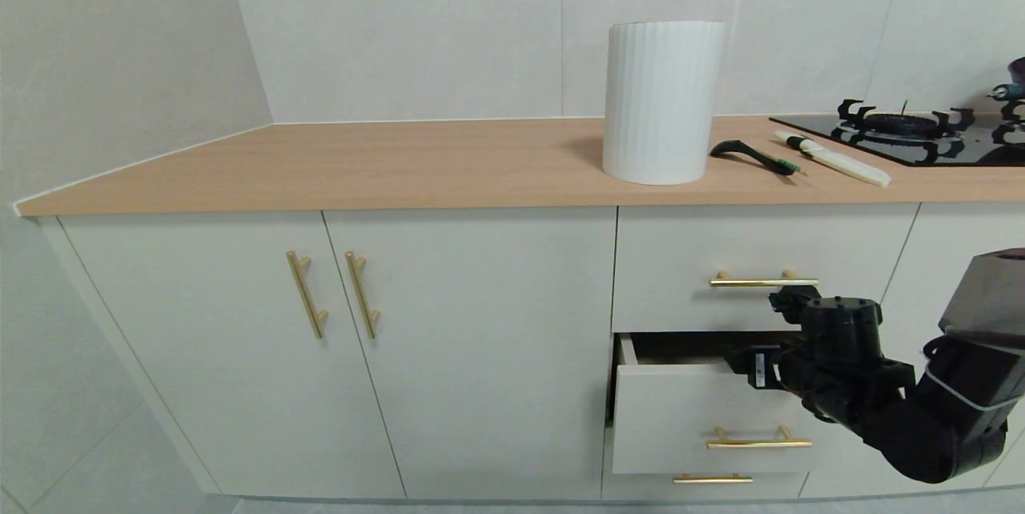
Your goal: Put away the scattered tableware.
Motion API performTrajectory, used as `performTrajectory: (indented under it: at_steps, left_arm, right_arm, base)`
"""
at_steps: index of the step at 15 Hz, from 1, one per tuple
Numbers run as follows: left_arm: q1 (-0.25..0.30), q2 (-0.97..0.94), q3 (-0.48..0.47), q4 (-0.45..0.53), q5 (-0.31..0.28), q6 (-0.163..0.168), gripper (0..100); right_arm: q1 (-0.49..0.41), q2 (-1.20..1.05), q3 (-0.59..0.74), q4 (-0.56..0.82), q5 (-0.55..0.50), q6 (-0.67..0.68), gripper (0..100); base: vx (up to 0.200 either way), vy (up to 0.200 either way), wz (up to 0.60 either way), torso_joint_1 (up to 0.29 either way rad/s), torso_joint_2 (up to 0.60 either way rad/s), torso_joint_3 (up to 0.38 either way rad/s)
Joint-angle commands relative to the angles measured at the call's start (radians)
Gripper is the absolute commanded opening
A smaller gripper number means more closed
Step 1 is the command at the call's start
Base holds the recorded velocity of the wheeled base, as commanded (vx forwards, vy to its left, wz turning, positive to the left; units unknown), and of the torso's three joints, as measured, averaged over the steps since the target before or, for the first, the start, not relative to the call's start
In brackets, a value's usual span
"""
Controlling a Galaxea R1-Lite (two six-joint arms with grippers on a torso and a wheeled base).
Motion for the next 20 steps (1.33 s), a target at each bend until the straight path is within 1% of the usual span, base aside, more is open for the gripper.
performTrajectory:
  at_steps: [1, 6, 8, 12, 13, 14, 16, 17, 18, 20]
  left_arm:
    - [0.000, 0.000, 0.000, 0.000, 0.001, 0.000, 100]
    - [0.000, 0.000, 0.000, 0.000, 0.001, 0.000, 100]
    - [0.000, 0.000, 0.000, 0.000, 0.000, 0.000, 100]
    - [0.000, 0.000, 0.000, 0.000, 0.000, 0.000, 100]
    - [0.000, 0.000, 0.000, -0.001, 0.000, 0.000, 100]
    - [0.000, 0.000, 0.000, 0.000, 0.000, 0.000, 100]
    - [0.000, 0.000, 0.000, -0.001, 0.000, 0.000, 100]
    - [0.000, 0.000, 0.000, -0.001, 0.000, 0.000, 100]
    - [0.000, 0.000, 0.000, 0.000, 0.000, 0.000, 100]
    - [0.000, 0.000, 0.000, 0.000, 0.000, 0.000, 100]
  right_arm:
    - [0.000, 0.046, 0.001, 0.001, 0.002, -0.002, 100]
    - [0.000, 0.031, 0.010, 0.009, 0.002, -0.004, 100]
    - [0.000, -0.023, 0.016, 0.080, 0.017, -0.004, 100]
    - [-0.013, -0.161, 0.018, 0.282, 0.098, -0.005, 100]
    - [-0.013, -0.211, 0.011, 0.376, 0.109, -0.010, 100]
    - [-0.013, -0.227, 0.010, 0.403, 0.109, -0.015, 100]
    - [-0.013, -0.310, 0.002, 0.560, 0.141, -0.056, 100]
    - [-0.013, -0.310, 0.002, 0.560, 0.141, -0.056, 100]
    - [-0.011, -0.343, -0.010, 0.664, 0.144, -0.076, 100]
    - [-0.008, -0.363, -0.013, 0.730, 0.146, -0.114, 100]
  base:
    - [0.000, 0.000, 0.00, 0.000, 0.00, 0.000]
    - [0.000, 0.000, 0.00, 0.000, 0.00, 0.000]
    - [0.000, 0.000, 0.00, 0.000, 0.00, 0.000]
    - [0.000, 0.000, 0.00, 0.000, 0.00, 0.000]
    - [0.000, 0.000, 0.00, 0.000, 0.00, 0.000]
    - [0.000, 0.000, 0.00, 0.000, 0.00, 0.000]
    - [0.000, 0.000, 0.00, 0.000, 0.00, 0.000]
    - [0.000, 0.000, 0.00, 0.000, 0.00, 0.000]
    - [0.000, 0.000, 0.00, 0.000, 0.00, 0.000]
    - [0.000, 0.000, 0.00, 0.000, 0.00, 0.000]
